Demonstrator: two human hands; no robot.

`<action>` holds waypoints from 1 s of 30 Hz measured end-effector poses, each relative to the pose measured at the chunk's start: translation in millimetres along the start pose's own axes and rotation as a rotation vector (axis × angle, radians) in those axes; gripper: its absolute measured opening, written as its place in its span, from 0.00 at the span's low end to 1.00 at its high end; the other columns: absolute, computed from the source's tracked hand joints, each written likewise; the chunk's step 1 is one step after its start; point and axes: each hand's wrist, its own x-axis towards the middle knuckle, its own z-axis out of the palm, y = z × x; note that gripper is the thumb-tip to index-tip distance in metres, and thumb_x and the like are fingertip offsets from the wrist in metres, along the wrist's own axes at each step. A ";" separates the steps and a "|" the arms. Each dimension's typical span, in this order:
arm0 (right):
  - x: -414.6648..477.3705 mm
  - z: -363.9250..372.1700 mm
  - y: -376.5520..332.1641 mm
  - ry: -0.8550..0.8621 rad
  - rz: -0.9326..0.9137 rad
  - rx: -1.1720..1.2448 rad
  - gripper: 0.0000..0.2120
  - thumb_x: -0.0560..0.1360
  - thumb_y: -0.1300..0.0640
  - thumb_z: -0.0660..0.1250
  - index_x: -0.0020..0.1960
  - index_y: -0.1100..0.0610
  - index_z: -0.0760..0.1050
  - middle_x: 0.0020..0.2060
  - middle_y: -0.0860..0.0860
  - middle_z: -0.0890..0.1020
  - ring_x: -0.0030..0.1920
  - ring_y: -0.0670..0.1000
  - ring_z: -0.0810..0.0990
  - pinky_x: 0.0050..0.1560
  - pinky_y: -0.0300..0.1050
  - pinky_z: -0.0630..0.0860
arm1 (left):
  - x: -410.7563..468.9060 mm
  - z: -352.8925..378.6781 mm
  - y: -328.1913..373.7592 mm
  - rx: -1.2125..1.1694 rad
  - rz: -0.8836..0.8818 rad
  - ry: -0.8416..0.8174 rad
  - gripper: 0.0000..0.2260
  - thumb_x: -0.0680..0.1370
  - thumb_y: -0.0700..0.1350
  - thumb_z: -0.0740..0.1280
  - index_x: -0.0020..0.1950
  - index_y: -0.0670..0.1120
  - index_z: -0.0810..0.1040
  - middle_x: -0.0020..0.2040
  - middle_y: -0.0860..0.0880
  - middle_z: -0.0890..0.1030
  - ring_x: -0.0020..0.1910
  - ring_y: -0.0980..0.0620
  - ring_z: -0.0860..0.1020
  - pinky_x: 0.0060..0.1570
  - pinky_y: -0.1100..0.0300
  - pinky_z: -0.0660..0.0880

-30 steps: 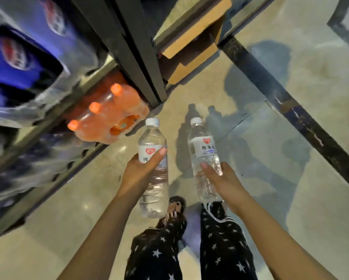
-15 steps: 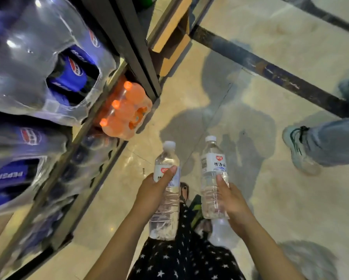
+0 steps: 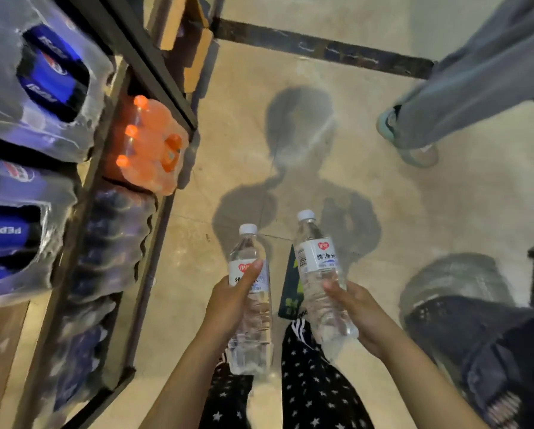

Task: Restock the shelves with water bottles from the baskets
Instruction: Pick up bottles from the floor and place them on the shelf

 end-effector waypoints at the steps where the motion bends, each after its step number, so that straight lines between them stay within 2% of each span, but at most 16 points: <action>1: -9.1 2.3 14.1 0.004 0.001 0.013 0.37 0.59 0.37 0.77 0.59 0.60 0.78 0.51 0.61 0.84 0.51 0.59 0.83 0.57 0.51 0.77 | -5.6 0.6 -7.6 0.027 0.005 -0.021 0.27 0.63 0.68 0.66 0.45 0.45 0.81 0.37 0.45 0.85 0.38 0.44 0.84 0.43 0.52 0.79; 4: -36.6 17.2 57.1 0.022 -0.007 0.128 0.32 0.63 0.44 0.76 0.61 0.60 0.76 0.52 0.58 0.84 0.53 0.57 0.83 0.61 0.53 0.76 | -24.9 -2.8 -28.1 0.166 0.092 -0.115 0.24 0.64 0.67 0.65 0.44 0.49 0.82 0.33 0.52 0.84 0.32 0.53 0.81 0.36 0.59 0.74; 7: -61.7 34.3 102.0 0.074 -0.012 0.234 0.37 0.59 0.41 0.77 0.62 0.61 0.75 0.54 0.60 0.83 0.54 0.59 0.82 0.60 0.56 0.76 | -40.4 -9.4 -48.7 0.298 0.149 -0.191 0.24 0.66 0.71 0.67 0.44 0.51 0.82 0.34 0.54 0.84 0.31 0.58 0.80 0.37 0.58 0.73; 10: -87.2 48.8 144.1 0.143 -0.028 0.363 0.41 0.57 0.39 0.80 0.62 0.61 0.76 0.54 0.62 0.82 0.55 0.62 0.81 0.60 0.59 0.76 | -54.3 -8.1 -63.0 0.399 0.172 -0.258 0.25 0.64 0.73 0.68 0.41 0.52 0.80 0.28 0.55 0.81 0.25 0.60 0.77 0.34 0.58 0.70; 12: -104.8 52.3 170.9 0.176 -0.046 0.464 0.38 0.60 0.41 0.79 0.62 0.61 0.76 0.53 0.61 0.83 0.53 0.62 0.82 0.58 0.57 0.77 | -61.2 0.5 -75.6 0.500 0.197 -0.273 0.27 0.60 0.73 0.67 0.41 0.50 0.80 0.28 0.53 0.81 0.25 0.58 0.77 0.33 0.58 0.69; 14: -123.3 51.5 195.6 0.212 -0.064 0.555 0.34 0.63 0.44 0.77 0.63 0.61 0.75 0.54 0.61 0.83 0.53 0.61 0.82 0.59 0.58 0.76 | -70.3 14.0 -88.0 0.562 0.229 -0.308 0.30 0.58 0.72 0.66 0.42 0.47 0.81 0.32 0.49 0.83 0.30 0.50 0.81 0.36 0.56 0.72; 16: -140.7 44.9 219.6 0.258 -0.092 0.631 0.37 0.60 0.42 0.79 0.63 0.60 0.75 0.54 0.60 0.83 0.55 0.62 0.81 0.61 0.60 0.74 | -84.0 33.3 -100.9 0.589 0.232 -0.359 0.33 0.57 0.72 0.67 0.45 0.45 0.81 0.37 0.44 0.84 0.36 0.42 0.83 0.39 0.53 0.75; 20: -183.4 17.1 264.9 0.342 -0.176 0.736 0.40 0.55 0.41 0.82 0.62 0.57 0.76 0.55 0.58 0.83 0.55 0.59 0.81 0.62 0.59 0.74 | -117.3 85.2 -129.0 0.675 0.242 -0.445 0.32 0.60 0.71 0.72 0.47 0.45 0.80 0.39 0.42 0.84 0.37 0.42 0.84 0.32 0.58 0.77; 24: -247.9 -15.2 324.5 0.440 -0.272 0.828 0.39 0.58 0.42 0.80 0.64 0.57 0.76 0.57 0.57 0.82 0.58 0.58 0.81 0.62 0.57 0.74 | -162.2 140.6 -176.5 0.819 0.344 -0.580 0.31 0.59 0.74 0.65 0.45 0.49 0.81 0.39 0.47 0.85 0.40 0.45 0.84 0.50 0.44 0.79; 27: -301.3 -30.9 369.3 0.531 -0.317 0.904 0.38 0.59 0.43 0.79 0.64 0.58 0.75 0.57 0.58 0.82 0.57 0.58 0.81 0.58 0.52 0.77 | -201.2 180.6 -213.7 0.879 0.340 -0.644 0.27 0.58 0.73 0.67 0.45 0.56 0.83 0.41 0.50 0.86 0.41 0.47 0.84 0.51 0.41 0.79; 30: -349.3 -41.0 415.0 0.628 -0.343 0.939 0.38 0.58 0.41 0.79 0.64 0.55 0.76 0.57 0.55 0.83 0.58 0.56 0.81 0.61 0.53 0.74 | -244.6 217.2 -249.4 0.900 0.320 -0.733 0.28 0.57 0.71 0.69 0.45 0.52 0.82 0.40 0.45 0.85 0.39 0.43 0.84 0.46 0.41 0.80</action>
